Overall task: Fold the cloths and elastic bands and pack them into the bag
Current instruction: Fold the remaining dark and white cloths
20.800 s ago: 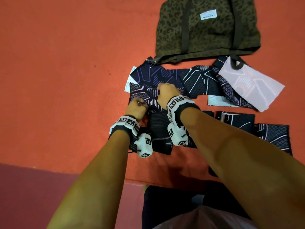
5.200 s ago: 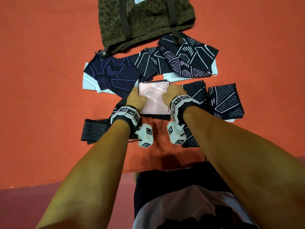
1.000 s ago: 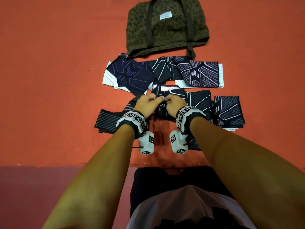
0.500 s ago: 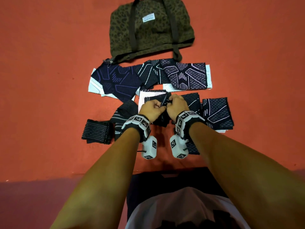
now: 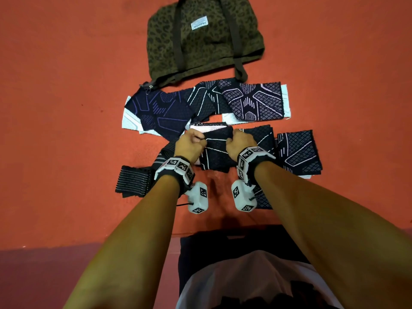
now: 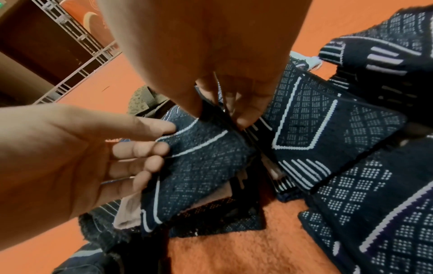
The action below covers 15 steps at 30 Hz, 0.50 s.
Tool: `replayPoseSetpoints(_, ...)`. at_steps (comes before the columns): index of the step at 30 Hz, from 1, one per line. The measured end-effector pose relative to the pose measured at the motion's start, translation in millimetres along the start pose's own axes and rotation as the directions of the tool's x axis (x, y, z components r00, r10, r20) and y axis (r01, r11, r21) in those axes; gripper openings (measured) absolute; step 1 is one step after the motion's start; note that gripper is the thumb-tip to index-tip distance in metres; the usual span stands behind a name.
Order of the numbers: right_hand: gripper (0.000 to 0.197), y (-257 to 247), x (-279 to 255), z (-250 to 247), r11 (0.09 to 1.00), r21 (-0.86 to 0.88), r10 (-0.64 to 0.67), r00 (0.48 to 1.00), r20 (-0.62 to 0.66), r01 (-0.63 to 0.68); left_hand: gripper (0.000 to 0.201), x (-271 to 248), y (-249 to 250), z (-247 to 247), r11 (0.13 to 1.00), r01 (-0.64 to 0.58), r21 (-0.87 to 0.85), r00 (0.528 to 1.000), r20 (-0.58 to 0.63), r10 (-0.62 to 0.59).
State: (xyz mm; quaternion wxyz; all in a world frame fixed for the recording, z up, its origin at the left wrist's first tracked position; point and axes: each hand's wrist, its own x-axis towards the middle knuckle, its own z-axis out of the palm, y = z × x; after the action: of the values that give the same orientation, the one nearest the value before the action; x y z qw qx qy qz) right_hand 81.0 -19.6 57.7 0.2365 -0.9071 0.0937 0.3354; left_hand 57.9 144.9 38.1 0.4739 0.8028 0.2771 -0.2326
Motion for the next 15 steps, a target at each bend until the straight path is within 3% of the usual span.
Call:
replayPoseSetpoints(3, 0.025, -1.5, -0.1, -1.6, 0.999, 0.036, 0.012, 1.0, 0.006, -0.012, 0.017, 5.4, -7.7, -7.5, 0.995, 0.082, 0.065, 0.994, -0.075, -0.077)
replayPoseSetpoints(7, 0.028, -3.8, 0.0, -3.0, 0.998, 0.061, 0.019, 1.0, 0.014, -0.019, 0.027, 7.0, -5.3, -8.1, 0.978, 0.112, 0.176, 0.992, 0.044, -0.121)
replayPoseSetpoints(10, 0.026, -5.8, -1.7, -1.7, 0.995, 0.096, 0.032, 0.999, 0.024, -0.034, 0.035, 10.5, -5.8, -6.5, 0.989, 0.096, 0.113, 0.989, 0.098, -0.107)
replayPoseSetpoints(15, 0.018, -9.0, -1.6, -2.7, 0.986, 0.165, 0.021, 1.0, -0.008, -0.02, 0.025, 12.2, -1.9, -14.1, 0.999, 0.033, -0.014, 0.999, -0.001, -0.033)
